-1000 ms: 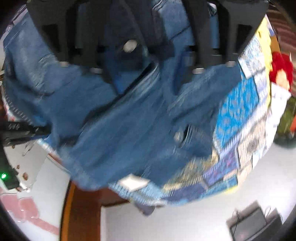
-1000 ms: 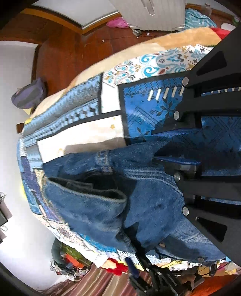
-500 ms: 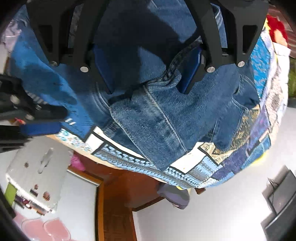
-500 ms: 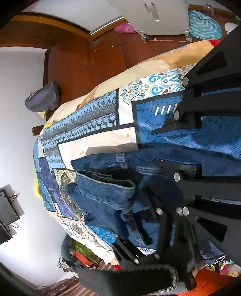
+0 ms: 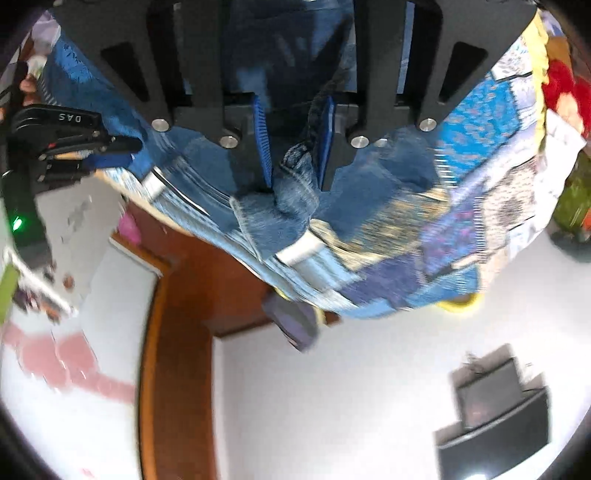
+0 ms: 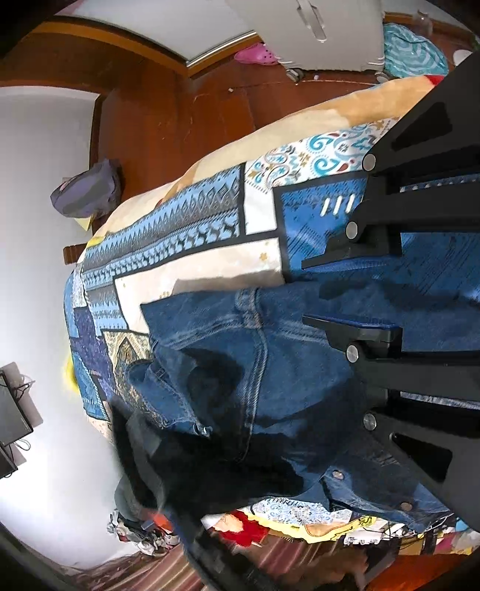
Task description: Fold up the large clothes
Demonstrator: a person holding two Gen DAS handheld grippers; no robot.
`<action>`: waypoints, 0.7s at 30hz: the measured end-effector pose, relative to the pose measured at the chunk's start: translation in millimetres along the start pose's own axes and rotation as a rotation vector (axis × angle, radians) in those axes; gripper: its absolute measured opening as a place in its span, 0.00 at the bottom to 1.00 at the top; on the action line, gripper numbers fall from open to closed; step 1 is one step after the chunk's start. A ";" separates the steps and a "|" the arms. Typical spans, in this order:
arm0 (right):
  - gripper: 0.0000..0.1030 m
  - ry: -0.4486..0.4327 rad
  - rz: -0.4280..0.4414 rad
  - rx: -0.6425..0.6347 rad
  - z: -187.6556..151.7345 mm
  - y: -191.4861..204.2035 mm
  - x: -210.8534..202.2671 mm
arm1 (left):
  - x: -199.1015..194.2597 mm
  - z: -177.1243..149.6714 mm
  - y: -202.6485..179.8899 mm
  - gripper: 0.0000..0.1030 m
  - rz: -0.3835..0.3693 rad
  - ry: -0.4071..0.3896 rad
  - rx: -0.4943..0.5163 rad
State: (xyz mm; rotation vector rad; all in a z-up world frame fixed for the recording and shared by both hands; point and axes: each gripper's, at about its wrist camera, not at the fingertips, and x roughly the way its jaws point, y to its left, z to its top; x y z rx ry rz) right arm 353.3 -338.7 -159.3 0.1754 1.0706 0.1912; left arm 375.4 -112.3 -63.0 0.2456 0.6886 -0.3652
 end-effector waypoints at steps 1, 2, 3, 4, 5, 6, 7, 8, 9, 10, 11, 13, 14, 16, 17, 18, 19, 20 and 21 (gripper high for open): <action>0.17 -0.003 0.002 -0.006 2.4 3.8 0.3 | -10.3 0.7 14.8 0.22 0.022 -0.018 -0.021; 0.17 -0.005 0.004 -0.011 4.7 6.5 1.4 | -18.9 -0.1 28.9 0.22 0.043 -0.032 -0.042; 0.17 -0.008 0.004 -0.019 6.8 10.0 1.6 | -25.4 -2.0 41.8 0.22 0.058 -0.041 -0.060; 0.17 -0.015 0.004 -0.028 9.4 14.6 1.3 | -33.4 -6.3 58.9 0.21 0.081 -0.046 -0.084; 0.17 -0.020 0.005 -0.034 11.1 17.6 1.3 | -37.5 -10.2 70.9 0.21 0.100 -0.045 -0.099; 0.17 -0.025 0.006 -0.038 13.1 21.0 1.2 | -41.5 -16.7 86.4 0.21 0.130 -0.042 -0.117; 0.17 -0.030 0.007 -0.040 15.4 24.9 1.0 | -43.4 -23.3 99.5 0.21 0.156 -0.035 -0.133; 0.17 -0.033 0.009 -0.041 16.9 27.6 0.7 | -45.0 -29.4 110.0 0.20 0.176 -0.027 -0.146; 0.17 -0.037 0.011 -0.042 18.5 30.3 0.9 | -46.3 -36.4 121.5 0.20 0.193 -0.016 -0.163; 0.17 -0.040 0.012 -0.044 20.1 33.9 1.1 | -47.5 -47.5 137.5 0.20 0.209 0.002 -0.194; 0.17 -0.041 0.012 -0.046 21.2 36.1 1.5 | -47.5 -55.9 147.7 0.20 0.213 0.015 -0.218; 0.17 -0.042 0.005 -0.052 22.5 41.5 3.2 | -45.6 -79.3 169.8 0.20 0.226 0.055 -0.265; 0.17 -0.039 0.000 -0.055 23.0 43.9 5.1 | -43.6 -88.8 176.9 0.19 0.230 0.072 -0.279; 0.17 -0.037 -0.009 -0.061 22.5 48.3 9.1 | -37.0 -112.5 187.9 0.19 0.232 0.112 -0.316; 0.17 -0.039 -0.017 -0.066 21.8 49.9 10.7 | -32.8 -127.3 194.0 0.19 0.223 0.136 -0.346; 0.17 -0.040 -0.031 -0.073 21.1 52.1 12.9 | -28.4 -142.2 198.9 0.19 0.210 0.160 -0.380; 0.17 -0.040 -0.048 -0.084 20.3 54.7 15.3 | -25.4 -155.2 201.0 0.19 0.205 0.177 -0.403; 0.17 -0.039 -0.060 -0.096 19.5 56.6 17.0 | -23.8 -164.8 200.9 0.20 0.202 0.191 -0.420; 0.17 -0.038 -0.068 -0.110 18.7 59.0 19.0 | -20.2 -174.3 203.3 0.20 0.198 0.205 -0.434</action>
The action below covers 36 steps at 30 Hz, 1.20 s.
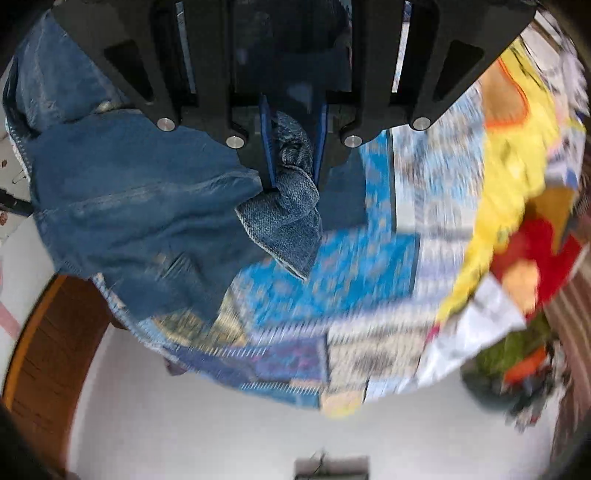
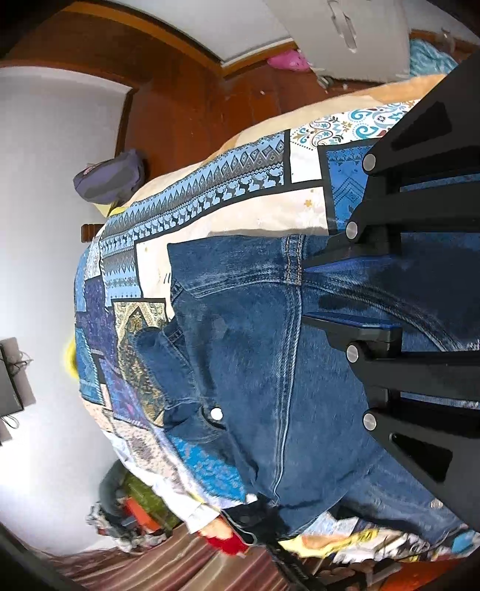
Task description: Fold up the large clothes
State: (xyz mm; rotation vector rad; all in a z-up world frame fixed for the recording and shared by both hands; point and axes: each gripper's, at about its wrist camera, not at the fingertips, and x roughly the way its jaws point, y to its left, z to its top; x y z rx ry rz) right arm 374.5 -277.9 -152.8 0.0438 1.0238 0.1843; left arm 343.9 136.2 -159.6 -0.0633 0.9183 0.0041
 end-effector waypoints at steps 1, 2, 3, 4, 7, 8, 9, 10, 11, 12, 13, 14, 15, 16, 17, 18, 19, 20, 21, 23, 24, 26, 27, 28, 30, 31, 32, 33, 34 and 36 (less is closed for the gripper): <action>0.17 0.002 -0.004 -0.012 -0.5 2.4 1.7 | 7.0 -12.3 3.6 0.20 0.000 0.021 -0.015; 0.17 0.003 -0.004 -0.019 -0.8 3.6 2.9 | 11.7 -19.0 6.6 0.20 -0.002 0.035 -0.025; 0.17 0.005 -0.005 -0.024 -1.2 4.3 4.5 | 15.9 -24.2 8.1 0.20 -0.006 0.050 -0.033; 0.17 0.010 -0.013 -0.033 -1.7 5.2 7.3 | 20.5 -32.5 9.9 0.20 -0.012 0.066 -0.043; 0.17 0.032 -0.067 -0.065 -3.9 3.8 19.3 | 22.5 -48.6 14.2 0.25 -0.010 0.093 -0.053; 0.17 0.039 -0.069 -0.071 -5.1 2.8 22.2 | 22.7 -51.6 15.0 0.27 -0.003 0.099 -0.052; 0.17 0.042 -0.059 -0.074 -7.1 0.6 25.5 | 24.2 -55.8 16.3 0.28 0.006 0.111 -0.053; 0.17 0.040 -0.053 -0.074 -9.2 -1.5 27.0 | 24.8 -58.7 17.7 0.30 0.015 0.120 -0.054; 0.17 0.035 -0.044 -0.075 -11.4 -3.7 27.8 | 27.0 -62.4 19.6 0.32 0.027 0.139 -0.054; 0.17 0.029 -0.039 -0.079 -13.0 -4.9 27.8 | 29.6 -66.1 21.5 0.32 0.045 0.157 -0.052; 0.17 0.024 -0.035 -0.087 -14.5 -5.5 27.3 | 32.5 -71.7 23.9 0.32 0.064 0.186 -0.048; 0.17 0.023 -0.034 -0.096 -15.8 -5.5 26.9 | 34.4 -75.4 26.2 0.33 0.070 0.202 -0.049; 0.17 0.022 -0.036 -0.104 -16.9 -5.3 26.6 | 35.4 -78.1 29.0 0.34 0.068 0.210 -0.052; 0.17 0.022 -0.040 -0.110 -18.1 -5.2 26.3 | 33.5 -80.7 32.3 0.39 0.062 0.208 -0.060; 0.19 0.022 -0.047 -0.119 -19.5 -4.8 26.0 | 30.1 -82.6 36.9 0.46 0.064 0.201 -0.073; 0.25 0.022 -0.057 -0.126 -20.8 -4.4 25.6 | 25.9 -82.9 41.1 0.48 0.065 0.198 -0.087; 0.30 0.021 -0.072 -0.133 -22.1 -3.9 25.1 | 23.1 -82.9 44.4 0.49 0.059 0.195 -0.096; 0.48 0.017 -0.103 -0.141 -23.9 -3.6 24.7 | 18.0 -81.8 48.7 0.49 0.043 0.191 -0.107; 0.76 0.014 -0.151 -0.151 -25.4 -3.8 25.3 | 13.3 -80.6 52.1 0.49 0.033 0.186 -0.113; 0.92 -0.010 -0.230 -0.176 -30.1 -6.2 26.0 | 3.6 -76.3 57.4 0.54 0.024 0.168 -0.119; 0.92 -0.016 -0.226 -0.182 -31.5 -8.0 26.1 | 0.1 -73.5 59.5 0.56 0.025 0.159 -0.120; 0.92 0.004 -0.185 -0.169 -30.5 -12.8 27.1 | -5.9 -62.7 64.0 0.62 0.036 0.137 -0.123; 0.92 0.007 -0.174 -0.158 -27.7 -14.6 26.3 | -7.4 -55.4 65.5 0.63 0.039 0.125 -0.125; 0.92 0.003 -0.159 -0.150 -23.6 -15.5 24.4 | -6.7 -49.1 66.2 0.65 0.041 0.120 -0.126; 0.92 -0.015 -0.138 -0.135 -15.1 -15.0 19.1 | -3.7 -31.1 67.5 0.70 0.049 0.105 -0.125; 0.92 -0.027 -0.121 -0.122 -7.5 -14.9 16.4 | 0.3 -22.1 67.8 0.75 0.045 0.100 -0.125; 0.92 -0.035 -0.107 -0.114 -1.5 -14.2 15.1 | 3.9 -15.5 67.5 0.79 0.035 0.097 -0.124; 0.92 -0.043 -0.086 -0.100 6.6 -14.0 14.6 | 9.3 -8.3 67.0 0.80 0.025 0.096 -0.122; 0.92 -0.047 -0.069 -0.087 12.6 -14.4 14.6 | 19.6 1.4 66.1 0.80 0.014 0.105 -0.119; 0.92 -0.049 -0.029 -0.046 25.7 -15.2 17.8 | 37.3 11.2 65.2 0.80 -0.006 0.128 -0.121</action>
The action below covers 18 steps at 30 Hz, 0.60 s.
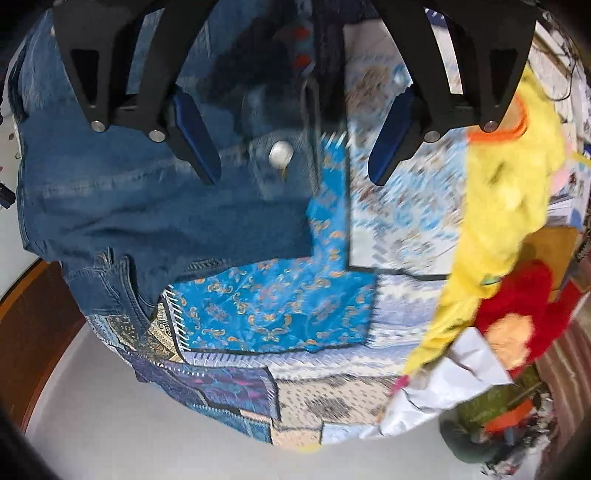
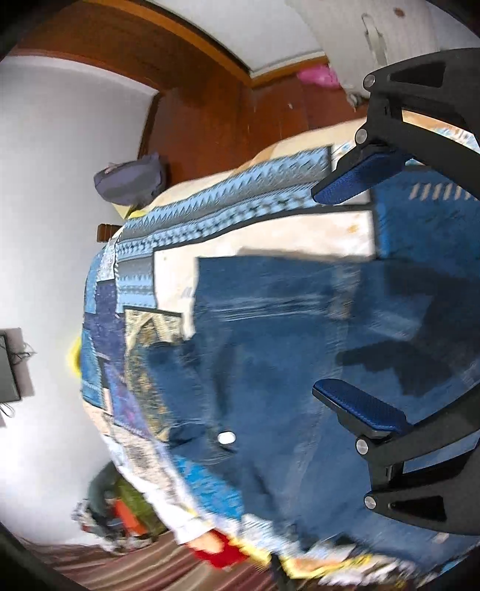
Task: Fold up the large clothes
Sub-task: 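Grasp the jacket hem with the left tool while the right tool grasps the hem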
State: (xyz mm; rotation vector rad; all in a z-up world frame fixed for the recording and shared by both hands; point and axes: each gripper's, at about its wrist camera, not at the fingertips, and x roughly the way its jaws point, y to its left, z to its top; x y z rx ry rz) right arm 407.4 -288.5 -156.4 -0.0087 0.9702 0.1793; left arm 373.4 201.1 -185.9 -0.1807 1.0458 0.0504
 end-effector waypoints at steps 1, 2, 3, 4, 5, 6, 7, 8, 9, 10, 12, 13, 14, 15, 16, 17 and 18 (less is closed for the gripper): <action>0.92 0.002 0.027 0.029 7.5 -2.9 4.1 | 10.7 5.9 0.0 0.80 -0.017 0.020 -0.008; 0.92 0.007 0.048 0.048 12.8 -5.2 8.4 | 24.1 11.8 0.5 0.80 -0.039 0.047 -0.020; 0.92 0.015 0.066 0.068 18.2 -8.1 14.0 | 38.2 16.8 2.2 0.80 -0.059 0.076 -0.033; 0.92 0.027 0.076 0.087 23.7 -11.2 21.2 | 50.3 19.9 3.8 0.80 -0.069 0.101 -0.041; 0.91 0.039 0.081 0.100 27.1 -13.4 27.5 | 60.3 22.5 4.5 0.80 -0.071 0.120 -0.045; 0.89 0.052 0.085 0.116 30.6 -16.2 34.5 | 69.9 24.6 5.1 0.80 -0.071 0.138 -0.046; 0.87 0.066 0.094 0.134 33.6 -18.9 41.5 | 82.8 27.3 5.8 0.80 -0.069 0.162 -0.047; 0.82 0.078 0.105 0.144 35.3 -21.3 46.9 | 90.9 29.3 6.5 0.80 -0.070 0.174 -0.052; 0.77 0.094 0.121 0.156 37.5 -23.5 54.2 | 98.0 31.1 7.1 0.80 -0.076 0.184 -0.060; 0.75 0.110 0.135 0.165 39.1 -24.9 61.6 | 108.9 33.5 7.5 0.80 -0.093 0.201 -0.076; 0.69 0.128 0.156 0.171 41.2 -26.4 73.3 | 121.8 35.5 8.4 0.80 -0.124 0.233 -0.112; 0.69 0.121 0.156 0.164 42.2 -25.4 77.0 | 126.8 37.6 8.1 0.79 -0.138 0.239 -0.136; 0.69 0.103 0.144 0.150 43.8 -23.0 79.1 | 126.9 39.8 7.4 0.73 -0.148 0.225 -0.143; 0.64 0.094 0.137 0.138 46.1 -19.3 81.8 | 126.0 41.7 6.4 0.66 -0.163 0.212 -0.146; 0.59 0.091 0.140 0.132 48.4 -15.9 84.5 | 125.2 45.1 4.8 0.57 -0.175 0.204 -0.155; 0.49 0.092 0.143 0.126 51.4 -12.7 87.0 | 124.7 47.0 3.1 0.52 -0.162 0.198 -0.158; 0.38 0.096 0.137 0.115 54.3 -7.7 89.4 | 123.8 49.3 -1.5 0.38 -0.120 0.186 -0.134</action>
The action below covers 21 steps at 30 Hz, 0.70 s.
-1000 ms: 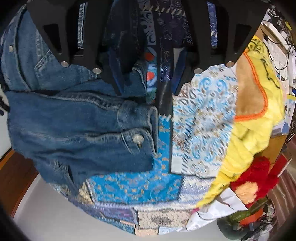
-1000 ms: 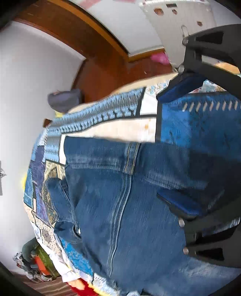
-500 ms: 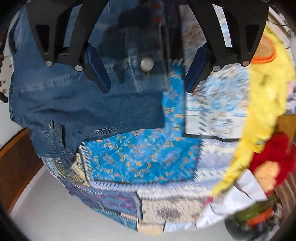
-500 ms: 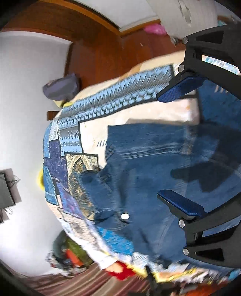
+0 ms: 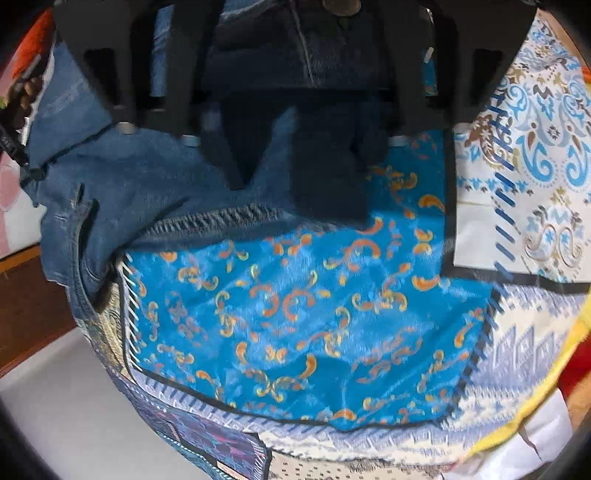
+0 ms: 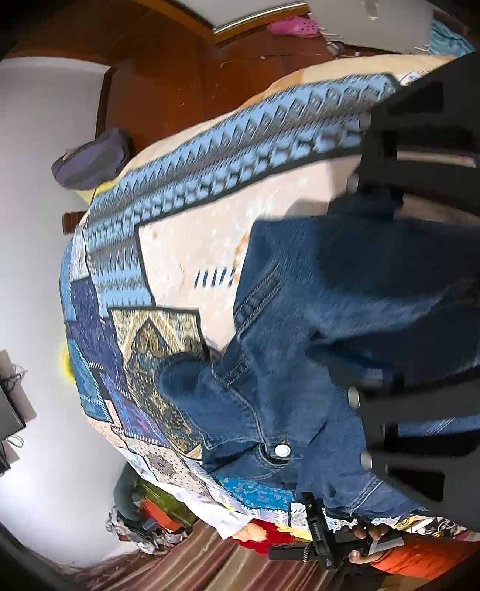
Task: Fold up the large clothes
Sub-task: 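Grasp the jacket hem with the left tool while the right tool grasps the hem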
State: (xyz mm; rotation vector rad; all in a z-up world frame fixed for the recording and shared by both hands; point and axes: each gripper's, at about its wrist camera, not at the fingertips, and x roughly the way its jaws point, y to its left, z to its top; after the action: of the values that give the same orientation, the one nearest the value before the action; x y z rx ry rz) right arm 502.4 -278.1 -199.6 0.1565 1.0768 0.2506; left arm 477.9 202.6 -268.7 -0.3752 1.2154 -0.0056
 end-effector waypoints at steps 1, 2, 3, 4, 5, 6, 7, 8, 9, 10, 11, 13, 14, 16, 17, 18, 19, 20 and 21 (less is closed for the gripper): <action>0.32 -0.001 -0.017 -0.011 2.7 5.0 2.0 | -0.9 1.1 -6.6 0.30 0.051 -0.017 0.038; 0.27 0.000 -0.028 -0.015 4.6 8.2 2.9 | -2.8 0.8 -12.6 0.26 0.088 -0.035 0.069; 0.24 0.001 -0.030 -0.020 6.8 12.3 3.2 | -5.7 -0.1 -19.2 0.24 0.125 -0.058 0.101; 0.23 -0.008 -0.031 -0.024 9.9 17.8 1.9 | -10.9 -1.9 -28.0 0.22 0.177 -0.093 0.141; 0.21 -0.020 -0.033 -0.040 12.6 24.0 -1.1 | -18.7 -4.7 -38.5 0.20 0.237 -0.143 0.193; 0.21 -0.034 -0.034 -0.062 15.5 30.1 -3.9 | -29.4 -7.3 -47.9 0.20 0.284 -0.197 0.238; 0.20 -0.043 -0.030 -0.089 18.7 36.5 -6.5 | -36.5 -7.7 -51.8 0.20 0.300 -0.228 0.255; 0.19 -0.054 -0.027 -0.126 23.8 46.2 -9.4 | -47.7 -7.6 -54.5 0.20 0.303 -0.260 0.260; 0.19 -0.066 -0.031 -0.156 28.5 55.1 -12.1 | -61.0 -5.9 -56.1 0.20 0.294 -0.291 0.256; 0.19 -0.076 -0.039 -0.180 33.9 63.9 -14.1 | -74.3 -4.5 -56.9 0.19 0.280 -0.325 0.252; 0.19 -0.085 -0.043 -0.196 39.9 72.4 -15.5 | -89.2 -1.5 -58.5 0.19 0.271 -0.358 0.254; 0.19 -0.106 -0.039 -0.211 54.0 87.8 -16.2 | -114.2 3.8 -59.8 0.19 0.278 -0.416 0.261; 0.19 -0.118 -0.039 -0.215 60.1 94.0 -15.6 | -120.6 3.5 -61.1 0.19 0.286 -0.435 0.264; 0.18 -0.139 -0.035 -0.221 73.8 106.5 -12.3 | -136.8 7.5 -56.6 0.19 0.304 -0.462 0.258; 0.18 -0.145 -0.033 -0.222 79.3 112.1 -10.5 | -140.4 9.6 -52.5 0.19 0.306 -0.461 0.252; 0.18 -0.145 -0.032 -0.224 85.0 116.5 -7.1 | -142.2 13.6 -46.9 0.19 0.310 -0.458 0.242; 0.19 -0.147 -0.035 -0.227 90.2 120.6 -2.9 | -143.1 17.1 -37.5 0.19 0.319 -0.450 0.227; 0.19 -0.151 -0.049 -0.234 95.3 125.6 2.2 | -140.5 19.1 -30.9 0.19 0.330 -0.441 0.221; 0.19 -0.149 -0.058 -0.243 98.6 128.3 8.1 | -133.2 22.2 -19.9 0.19 0.355 -0.418 0.208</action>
State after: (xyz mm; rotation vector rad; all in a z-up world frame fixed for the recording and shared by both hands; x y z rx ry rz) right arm 577.2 -153.1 -128.8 -0.0730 0.8935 0.3103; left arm 454.7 217.2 -134.9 0.0275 0.8430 0.2397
